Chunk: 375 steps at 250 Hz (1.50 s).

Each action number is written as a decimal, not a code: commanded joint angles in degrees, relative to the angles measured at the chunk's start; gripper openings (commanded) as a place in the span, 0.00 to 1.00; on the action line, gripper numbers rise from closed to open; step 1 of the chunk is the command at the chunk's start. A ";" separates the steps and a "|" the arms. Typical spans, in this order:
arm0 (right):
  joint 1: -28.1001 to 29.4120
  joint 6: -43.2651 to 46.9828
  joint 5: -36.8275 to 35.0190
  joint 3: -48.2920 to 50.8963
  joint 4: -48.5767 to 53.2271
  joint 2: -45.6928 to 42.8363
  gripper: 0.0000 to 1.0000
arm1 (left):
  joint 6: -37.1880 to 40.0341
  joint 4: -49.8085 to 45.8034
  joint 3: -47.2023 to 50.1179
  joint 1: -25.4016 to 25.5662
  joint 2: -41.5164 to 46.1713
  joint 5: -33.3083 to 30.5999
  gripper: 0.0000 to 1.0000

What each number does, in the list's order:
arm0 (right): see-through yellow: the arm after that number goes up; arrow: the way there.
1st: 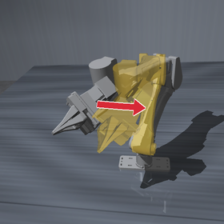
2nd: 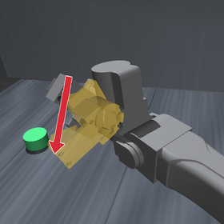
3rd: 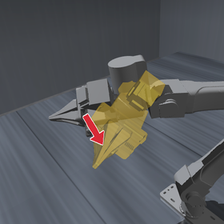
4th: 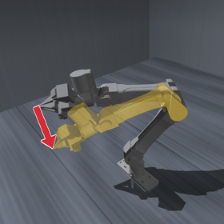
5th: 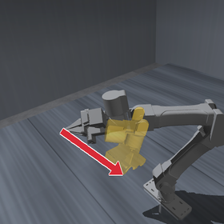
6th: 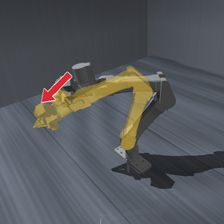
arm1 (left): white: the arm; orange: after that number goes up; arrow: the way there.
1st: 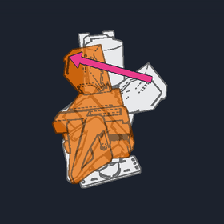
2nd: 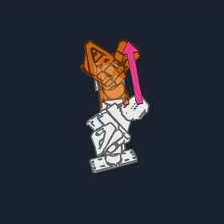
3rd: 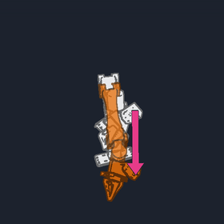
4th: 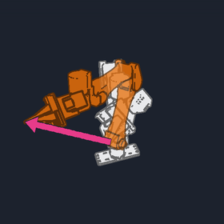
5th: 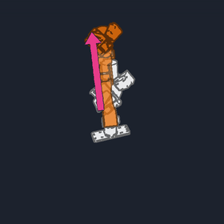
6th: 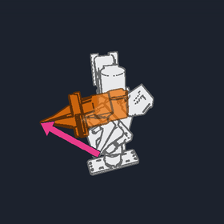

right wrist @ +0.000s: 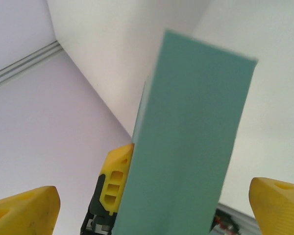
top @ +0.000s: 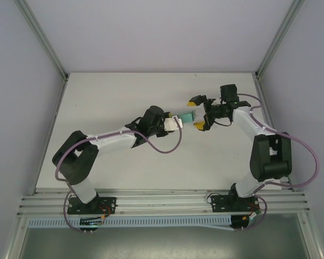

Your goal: Assemble paper box

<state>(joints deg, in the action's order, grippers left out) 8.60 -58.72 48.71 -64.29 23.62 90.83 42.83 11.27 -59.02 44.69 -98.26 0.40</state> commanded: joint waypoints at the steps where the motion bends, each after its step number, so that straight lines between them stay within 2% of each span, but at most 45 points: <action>1: -1.32 10.96 -15.49 -4.55 7.24 -4.35 0.99 | -2.21 -6.15 -0.44 -1.51 3.92 6.34 0.31; 19: 0.01 21.37 -32.98 -8.76 14.33 -6.14 0.99 | -4.27 -9.93 -0.93 -3.63 5.36 10.75 0.30; 32: 1.30 25.34 -44.62 -8.92 14.69 -8.13 0.99 | -5.03 -13.30 -1.15 -5.35 6.18 13.72 0.30; 51: 2.32 31.00 -51.91 -5.80 9.54 -11.95 0.99 | -3.72 -21.78 -4.11 -7.12 6.41 18.00 0.32; 72: 2.66 37.71 -52.91 -0.53 1.43 -16.55 0.99 | 0.09 -32.72 -7.60 -7.65 4.37 19.98 0.34; 104: 2.47 44.46 -45.98 9.10 -12.61 -22.16 0.99 | 0.66 -43.60 -14.32 -8.17 -2.35 19.71 0.28; 125: 2.46 48.95 -38.55 14.71 -21.03 -23.40 0.99 | -0.14 -48.81 -19.31 -8.52 -7.29 19.10 0.32; 135: 2.57 48.65 -36.72 15.25 -21.39 -23.05 0.99 | -0.29 -51.46 -21.68 -8.54 -9.45 19.23 0.32; 151: 2.65 51.81 -29.92 14.70 -19.31 -21.80 0.99 | 0.53 -54.92 -24.47 -8.56 -12.25 19.80 0.35; 166: 3.36 55.10 -23.64 14.08 -17.39 -20.29 0.99 | 0.42 -55.96 -26.44 -8.52 -14.11 19.01 0.36; 183: 4.44 57.93 -19.88 13.36 -15.69 -18.59 0.98 | 0.74 -57.21 -28.10 -8.50 -15.30 18.75 0.36; 222: 8.63 64.32 -20.73 9.31 -9.23 -14.10 0.90 | 1.30 -58.39 -29.57 -8.56 -15.99 18.31 0.38; 259: 11.31 66.10 -22.52 5.30 -7.10 -9.20 0.79 | 1.66 -58.53 -29.49 -8.56 -15.71 18.42 0.40; 279: 12.13 65.96 -23.48 3.57 -6.73 -6.72 0.69 | 1.48 -58.52 -29.94 -8.54 -15.82 18.34 0.40; 302: 12.47 65.84 -21.91 1.28 -4.71 -4.37 0.51 | 1.30 -58.43 -30.09 -8.52 -15.90 18.31 0.41; 350: 13.24 69.45 -18.83 0.87 -1.61 -3.12 0.49 | 1.51 -59.30 -31.17 -8.56 -16.69 19.50 0.41; 375: 13.37 70.05 -19.34 0.71 -0.46 -3.00 0.40 | 1.30 -59.32 -31.66 -8.56 -17.14 18.90 0.41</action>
<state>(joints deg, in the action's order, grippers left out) 21.50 8.64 27.86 -62.22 20.05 87.44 43.29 -44.66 -89.45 36.36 -113.45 18.92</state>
